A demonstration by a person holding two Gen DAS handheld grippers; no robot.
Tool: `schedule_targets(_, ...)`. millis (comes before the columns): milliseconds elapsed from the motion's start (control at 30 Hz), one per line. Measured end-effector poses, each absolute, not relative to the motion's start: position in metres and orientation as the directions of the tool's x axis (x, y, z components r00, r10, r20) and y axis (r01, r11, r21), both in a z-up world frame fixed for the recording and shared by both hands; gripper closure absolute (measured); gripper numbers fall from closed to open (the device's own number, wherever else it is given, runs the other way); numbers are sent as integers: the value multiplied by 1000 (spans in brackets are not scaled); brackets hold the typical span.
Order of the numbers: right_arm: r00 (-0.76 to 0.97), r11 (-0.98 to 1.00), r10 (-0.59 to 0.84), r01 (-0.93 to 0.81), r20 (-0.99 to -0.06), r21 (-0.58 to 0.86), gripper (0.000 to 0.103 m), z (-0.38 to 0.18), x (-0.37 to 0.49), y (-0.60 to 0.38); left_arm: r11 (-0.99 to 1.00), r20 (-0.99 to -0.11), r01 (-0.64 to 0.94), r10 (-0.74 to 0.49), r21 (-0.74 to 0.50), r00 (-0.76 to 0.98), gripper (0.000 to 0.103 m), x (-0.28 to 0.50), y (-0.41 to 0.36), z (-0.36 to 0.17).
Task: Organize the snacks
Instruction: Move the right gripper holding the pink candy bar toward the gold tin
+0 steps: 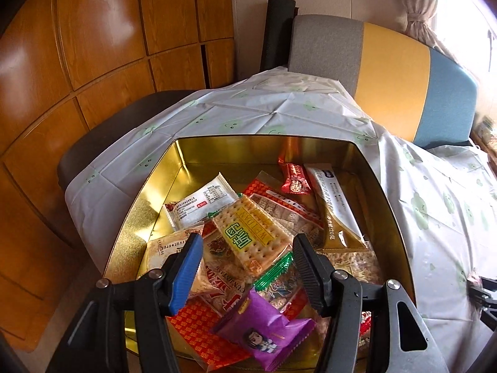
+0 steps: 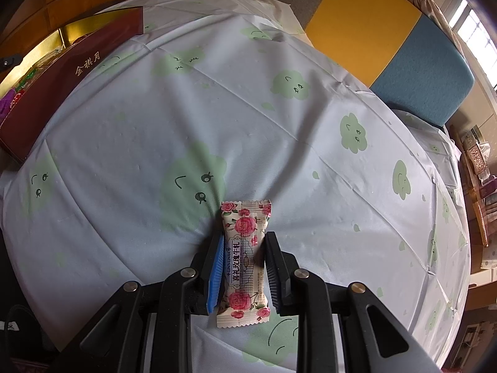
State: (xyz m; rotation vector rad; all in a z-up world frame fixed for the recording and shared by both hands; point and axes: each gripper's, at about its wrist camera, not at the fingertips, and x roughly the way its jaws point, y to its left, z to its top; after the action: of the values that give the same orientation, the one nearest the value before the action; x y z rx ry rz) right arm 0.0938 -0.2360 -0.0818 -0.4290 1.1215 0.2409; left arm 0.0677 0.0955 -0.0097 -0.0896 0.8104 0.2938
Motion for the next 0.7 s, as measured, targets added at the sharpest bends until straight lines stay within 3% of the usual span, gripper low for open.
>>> schedule_targets(700, 429, 885, -50, -400, -902, -240, 79, -81, 91, -232, 972, -724, -231, 181, 30, 666, 42, 54, 74, -4)
